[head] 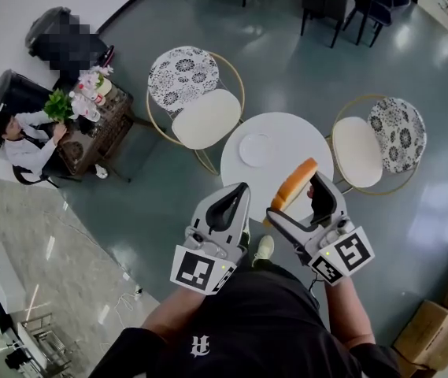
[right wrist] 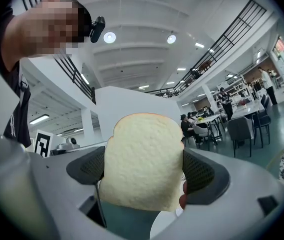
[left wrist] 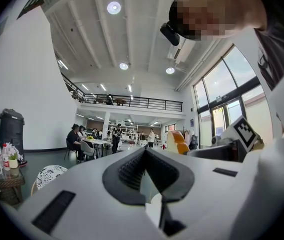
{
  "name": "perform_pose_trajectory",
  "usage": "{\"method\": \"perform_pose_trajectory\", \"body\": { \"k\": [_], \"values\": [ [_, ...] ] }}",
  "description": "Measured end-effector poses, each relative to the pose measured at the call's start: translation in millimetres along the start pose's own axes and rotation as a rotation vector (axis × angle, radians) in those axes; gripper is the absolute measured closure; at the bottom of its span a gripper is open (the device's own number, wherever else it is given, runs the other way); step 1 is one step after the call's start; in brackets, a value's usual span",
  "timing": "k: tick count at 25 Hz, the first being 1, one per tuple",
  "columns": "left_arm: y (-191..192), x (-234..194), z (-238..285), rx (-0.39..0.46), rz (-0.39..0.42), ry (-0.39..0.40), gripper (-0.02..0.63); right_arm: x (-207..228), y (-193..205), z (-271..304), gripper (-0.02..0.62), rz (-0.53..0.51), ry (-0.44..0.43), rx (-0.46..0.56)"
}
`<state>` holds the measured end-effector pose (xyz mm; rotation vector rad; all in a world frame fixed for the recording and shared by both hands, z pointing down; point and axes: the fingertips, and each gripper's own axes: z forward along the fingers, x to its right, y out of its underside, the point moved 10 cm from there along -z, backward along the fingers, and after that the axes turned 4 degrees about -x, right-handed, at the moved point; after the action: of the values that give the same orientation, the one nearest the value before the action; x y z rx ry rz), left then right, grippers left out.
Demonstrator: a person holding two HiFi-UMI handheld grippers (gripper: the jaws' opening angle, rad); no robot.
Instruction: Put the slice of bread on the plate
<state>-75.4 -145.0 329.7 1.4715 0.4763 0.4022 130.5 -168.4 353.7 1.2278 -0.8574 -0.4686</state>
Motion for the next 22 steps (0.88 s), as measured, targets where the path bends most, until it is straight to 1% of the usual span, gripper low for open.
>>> {"method": "perform_pose_trajectory", "body": {
  "k": [4, 8, 12, 17, 22],
  "values": [
    [11.6, -27.1, 24.6, -0.021, -0.028, 0.011, 0.601, 24.3, 5.2, 29.6, 0.106, 0.003, 0.028, -0.032],
    [24.5, -60.8, 48.9, -0.032, -0.021, 0.032, 0.601, 46.7, 15.7, 65.9, 0.106, -0.013, 0.052, -0.082],
    [45.7, -92.8, 73.3, -0.043, -0.034, 0.049, 0.601, 69.9, 33.9, 99.3, 0.106, -0.011, 0.076, -0.136],
    [78.2, -128.5, 101.7, -0.056, -0.050, 0.070, 0.601, 101.1, 68.9, 134.7, 0.106, 0.009, 0.110, -0.193],
    [120.0, -154.9, 125.6, -0.072, -0.053, 0.089, 0.601, 133.1, 118.4, 162.5, 0.106, 0.025, 0.142, -0.247]
  ]
}}
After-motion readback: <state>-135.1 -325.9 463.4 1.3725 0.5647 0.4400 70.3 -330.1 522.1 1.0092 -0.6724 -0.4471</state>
